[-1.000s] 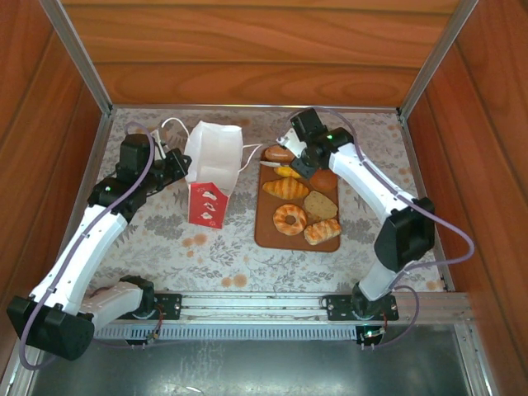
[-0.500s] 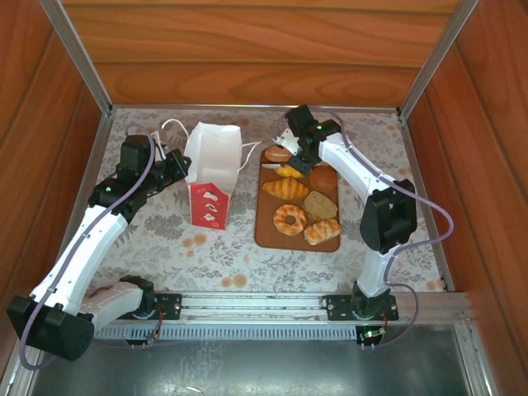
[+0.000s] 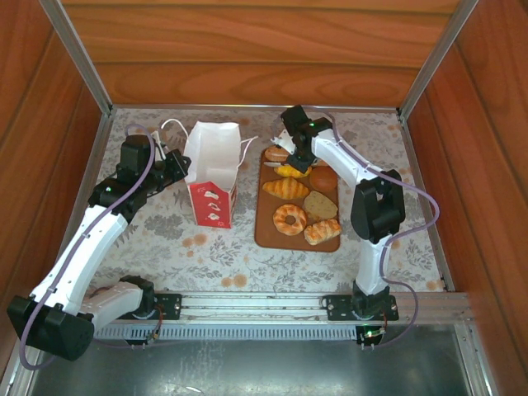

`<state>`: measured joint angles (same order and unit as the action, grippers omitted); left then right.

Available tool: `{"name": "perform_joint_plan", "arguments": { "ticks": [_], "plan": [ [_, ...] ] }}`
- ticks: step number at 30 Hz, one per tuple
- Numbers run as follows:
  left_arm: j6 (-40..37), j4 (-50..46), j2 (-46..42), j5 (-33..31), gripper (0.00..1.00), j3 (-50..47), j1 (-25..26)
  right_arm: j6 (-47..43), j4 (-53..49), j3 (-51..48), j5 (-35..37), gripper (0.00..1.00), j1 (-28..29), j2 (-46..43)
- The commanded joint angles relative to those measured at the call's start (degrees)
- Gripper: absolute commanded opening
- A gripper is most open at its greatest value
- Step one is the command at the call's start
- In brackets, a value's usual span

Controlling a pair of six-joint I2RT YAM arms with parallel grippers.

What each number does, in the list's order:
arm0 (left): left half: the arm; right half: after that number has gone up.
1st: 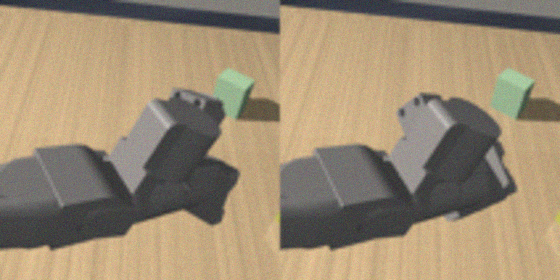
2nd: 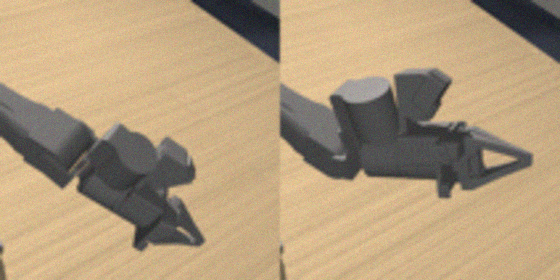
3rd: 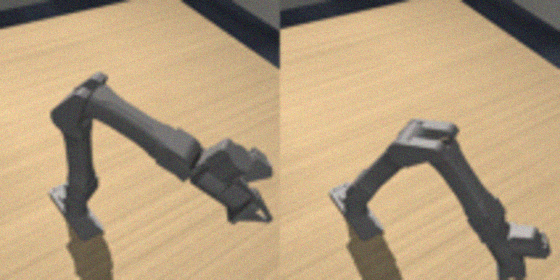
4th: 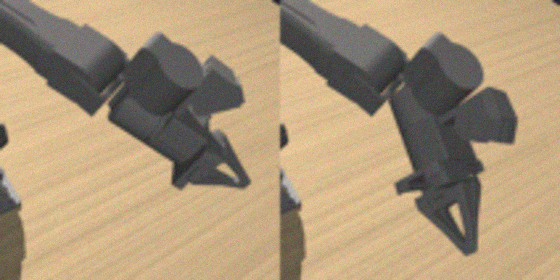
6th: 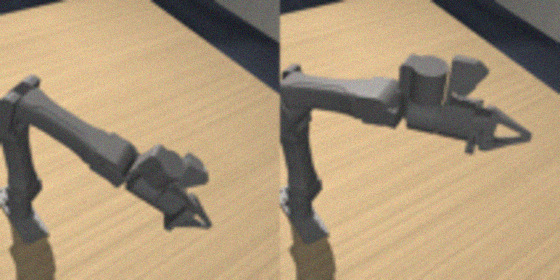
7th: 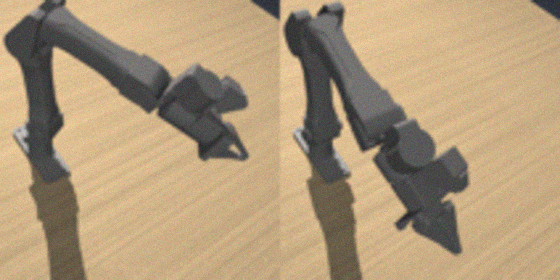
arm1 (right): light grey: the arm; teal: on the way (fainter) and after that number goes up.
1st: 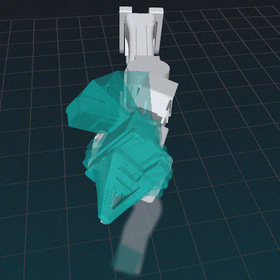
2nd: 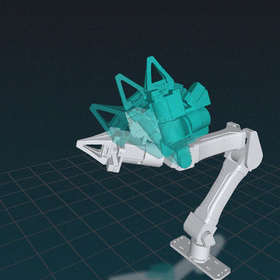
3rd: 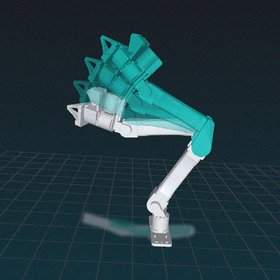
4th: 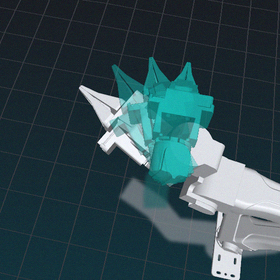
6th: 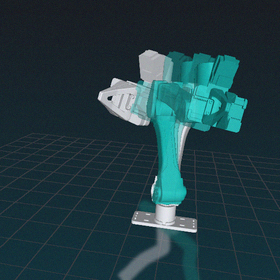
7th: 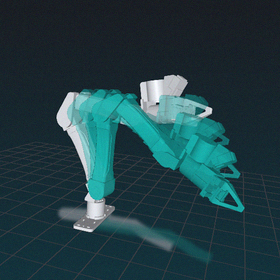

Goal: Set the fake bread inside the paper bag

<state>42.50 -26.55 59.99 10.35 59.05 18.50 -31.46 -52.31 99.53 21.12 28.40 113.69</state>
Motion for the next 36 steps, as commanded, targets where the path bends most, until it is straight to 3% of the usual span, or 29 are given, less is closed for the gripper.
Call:
{"name": "perform_joint_plan", "arguments": {
  "ticks": [1,12,28,36],
  "plan": [
    [0.6,1.0,-0.5,-0.2,0.0,0.0,0.3,-0.1,-0.7,1.9,1.7,0.5,-0.5,0.4],
    [0.9,1.0,0.0,0.4,0.0,0.6,0.3,0.9,0.9,1.3,2.1,0.3,-0.5,-2.9],
    [0.2,1.1,4.5,0.9,0.0,4.7,0.7,14.0,6.1,-8.5,-1.0,0.27,-0.6,-25.9],
    [-0.3,1.1,8.3,0.9,0.0,7.5,1.6,19.1,6.5,-8.5,-7.3,0.27,-0.3,-36.9]
  ]
}}
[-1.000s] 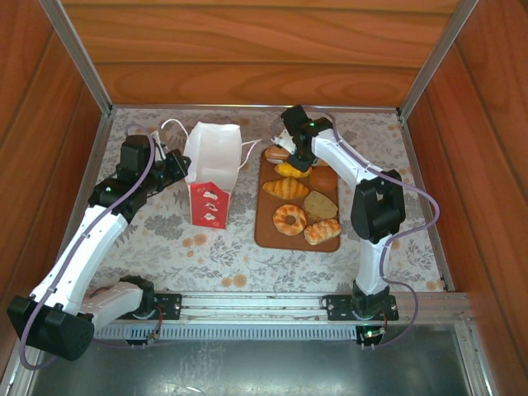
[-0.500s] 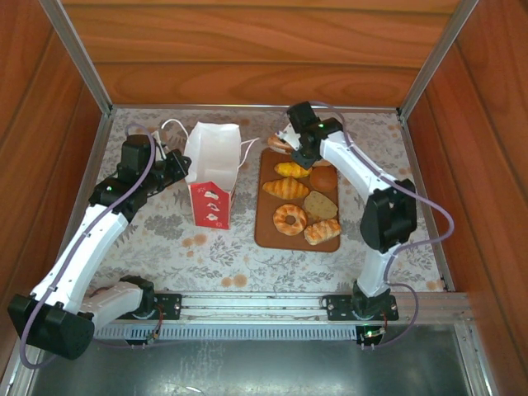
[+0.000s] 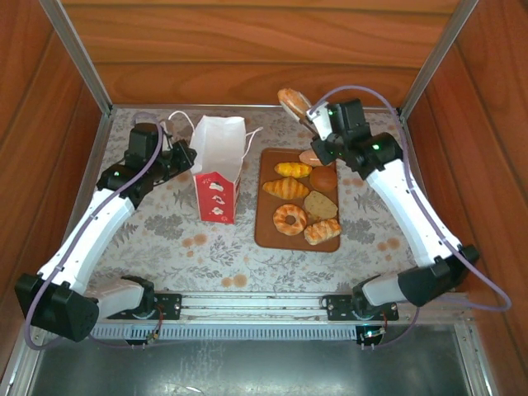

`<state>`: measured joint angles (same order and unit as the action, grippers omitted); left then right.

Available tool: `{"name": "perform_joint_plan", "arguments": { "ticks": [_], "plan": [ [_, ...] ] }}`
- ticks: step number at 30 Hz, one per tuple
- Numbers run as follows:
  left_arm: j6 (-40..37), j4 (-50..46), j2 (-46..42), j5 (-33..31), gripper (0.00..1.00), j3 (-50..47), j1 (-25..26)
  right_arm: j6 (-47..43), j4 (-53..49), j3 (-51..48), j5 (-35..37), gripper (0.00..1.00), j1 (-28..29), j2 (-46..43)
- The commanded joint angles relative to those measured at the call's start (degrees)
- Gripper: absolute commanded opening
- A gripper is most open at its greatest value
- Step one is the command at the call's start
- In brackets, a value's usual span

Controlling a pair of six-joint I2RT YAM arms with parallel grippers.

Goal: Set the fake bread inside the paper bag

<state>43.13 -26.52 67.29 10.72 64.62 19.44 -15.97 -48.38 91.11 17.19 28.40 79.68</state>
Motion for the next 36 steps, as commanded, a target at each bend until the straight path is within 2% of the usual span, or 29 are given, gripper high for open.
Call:
{"name": "perform_joint_plan", "arguments": {
  "ticks": [1,6,10,15,20,36],
  "plan": [
    [-1.0,1.0,1.3,0.5,0.0,2.1,0.9,4.1,2.7,0.3,-4.2,0.27,-0.3,-3.8],
    [-0.9,1.3,3.1,0.2,0.0,2.7,2.3,6.0,1.5,5.1,-10.8,0.26,0.5,-5.4],
    [-1.1,1.4,4.3,-0.3,0.0,3.1,3.1,6.6,1.1,8.9,-17.1,0.26,3.7,-4.8],
    [-1.4,1.6,4.9,-0.7,0.0,3.5,3.6,4.7,-2.1,14.8,-16.5,0.26,10.8,-0.1],
    [-1.3,1.6,4.8,-1.1,0.0,3.5,3.9,3.8,-5.0,19.3,-17.5,0.26,14.7,5.6],
    [-0.8,1.8,2.8,-3.1,0.0,1.1,4.2,2.3,-8.2,15.0,-14.4,0.26,15.2,10.1]
  ]
}}
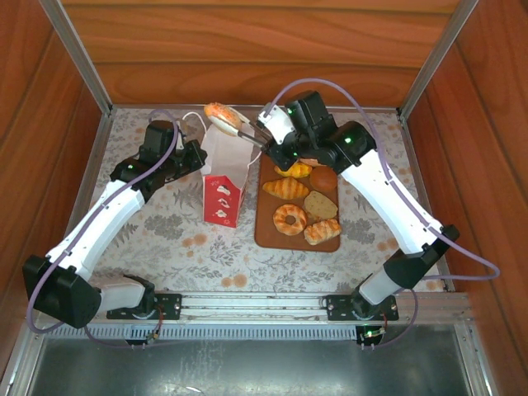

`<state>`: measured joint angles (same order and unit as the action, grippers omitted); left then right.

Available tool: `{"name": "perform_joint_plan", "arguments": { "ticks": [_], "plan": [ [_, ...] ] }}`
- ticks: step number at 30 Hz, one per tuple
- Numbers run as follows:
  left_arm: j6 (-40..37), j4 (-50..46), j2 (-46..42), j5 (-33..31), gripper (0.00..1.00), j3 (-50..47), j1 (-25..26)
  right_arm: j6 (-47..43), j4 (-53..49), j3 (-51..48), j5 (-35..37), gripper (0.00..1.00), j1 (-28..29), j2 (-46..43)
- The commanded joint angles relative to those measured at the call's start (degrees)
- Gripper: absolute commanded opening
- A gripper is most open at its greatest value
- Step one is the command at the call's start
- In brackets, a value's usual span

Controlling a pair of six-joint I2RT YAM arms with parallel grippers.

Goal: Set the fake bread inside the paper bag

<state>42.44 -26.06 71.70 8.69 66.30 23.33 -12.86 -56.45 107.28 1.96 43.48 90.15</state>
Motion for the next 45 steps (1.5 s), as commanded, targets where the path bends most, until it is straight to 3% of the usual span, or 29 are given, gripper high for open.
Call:
{"name": "perform_joint_plan", "arguments": {
  "ticks": [1,12,19,22,36,45],
  "plan": [
    [0.0,1.4,-1.8,-1.3,0.0,-0.7,0.4,-0.9,-0.4,-1.8,0.9,0.26,0.1,-0.5],
    [0.4,1.5,-2.1,-1.7,0.0,-1.2,0.3,-1.9,-2.5,-4.1,2.4,0.28,0.1,0.9],
    [0.4,1.5,-2.3,-1.4,0.0,-1.5,0.4,-1.2,-3.8,-1.7,3.7,0.45,0.1,3.2],
    [0.5,1.6,-2.3,-1.5,0.0,-1.7,0.4,-0.9,-3.8,-0.9,4.0,0.48,0.1,3.6],
    [0.2,1.8,-1.5,-4.7,0.0,-2.8,0.4,4.0,4.2,0.3,1.3,0.44,-1.5,-1.3],
    [-0.5,1.9,-2.2,-7.4,0.0,-3.1,0.4,8.0,6.4,1.0,0.3,0.42,-7.4,-5.5]
  ]
}}
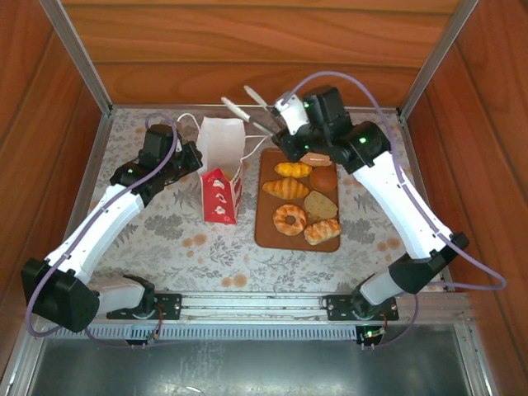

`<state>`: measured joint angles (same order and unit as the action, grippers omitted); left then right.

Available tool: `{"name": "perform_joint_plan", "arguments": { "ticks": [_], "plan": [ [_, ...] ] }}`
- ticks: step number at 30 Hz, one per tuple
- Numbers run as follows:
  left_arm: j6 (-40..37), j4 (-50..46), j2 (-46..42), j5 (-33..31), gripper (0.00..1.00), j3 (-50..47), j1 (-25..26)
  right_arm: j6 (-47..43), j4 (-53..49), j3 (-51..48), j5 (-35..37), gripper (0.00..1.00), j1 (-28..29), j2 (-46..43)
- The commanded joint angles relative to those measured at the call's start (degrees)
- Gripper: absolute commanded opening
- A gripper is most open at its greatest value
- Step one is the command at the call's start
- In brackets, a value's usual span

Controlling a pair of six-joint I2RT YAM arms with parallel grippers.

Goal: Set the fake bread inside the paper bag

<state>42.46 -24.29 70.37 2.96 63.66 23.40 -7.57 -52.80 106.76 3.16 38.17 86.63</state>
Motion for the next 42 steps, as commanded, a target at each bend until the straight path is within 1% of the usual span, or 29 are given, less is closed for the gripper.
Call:
{"name": "perform_joint_plan", "arguments": {
  "ticks": [1,5,9,13,16,19,22,28,32,36,38,40,42],
  "plan": [
    [-0.6,0.1,-0.7,-1.7,0.0,-0.4,0.3,3.0,2.7,1.5,-0.7,0.42,-3.1,-2.3],
    [-0.5,0.1,-1.0,-2.1,0.0,-0.9,0.2,3.9,2.3,-0.5,-0.4,0.42,-7.8,-4.3],
    [-0.4,0.1,-1.5,-2.8,0.07,-1.6,0.2,5.0,1.7,-4.1,0.0,0.41,-13.0,-6.2],
    [-0.3,0.1,-2.7,-3.6,0.24,-1.8,0.1,5.0,1.8,-10.9,-0.4,0.41,-18.8,-8.9],
    [-1.0,0.0,-3.4,-3.9,0.31,-1.4,0.1,4.7,1.8,-15.7,-1.2,0.41,-22.6,-10.5],
    [-1.6,0.0,-4.4,-4.7,0.42,-1.0,0.0,4.2,1.7,-19.8,-1.3,0.4,-26.0,-11.4],
    [-2.4,0.0,-5.1,-4.9,0.52,-0.6,0.0,3.4,0.7,-22.9,0.9,0.4,-27.5,-11.7],
    [-3.7,-0.1,-6.9,-5.5,0.78,-0.2,-0.1,1.4,-1.0,-26.9,3.4,0.41,-29.3,-10.6],
    [-4.2,-0.4,-9.1,-6.8,0.89,-0.6,-0.1,-1.0,-2.4,-27.5,5.8,0.41,-29.6,-7.6],
    [-4.7,-0.8,-11.3,-7.9,0.91,-1.5,-0.3,-3.3,-2.8,-27.3,6.6,0.41,-29.5,-4.9],
    [-4.8,-1.1,-11.8,-8.3,0.91,-1.7,-0.4,-5.5,-3.0,-26.6,4.8,0.42,-29.5,-3.4],
    [-5.0,-1.6,-12.0,-8.5,0.91,-1.6,-0.7,-9.0,-3.4,-25.9,2.8,0.43,-29.3,-1.8],
    [-4.9,-1.9,-12.0,-8.4,0.91,-1.6,-0.9,-13.9,-3.4,-25.9,4.0,0.43,-28.9,-0.7]
  ]
}}
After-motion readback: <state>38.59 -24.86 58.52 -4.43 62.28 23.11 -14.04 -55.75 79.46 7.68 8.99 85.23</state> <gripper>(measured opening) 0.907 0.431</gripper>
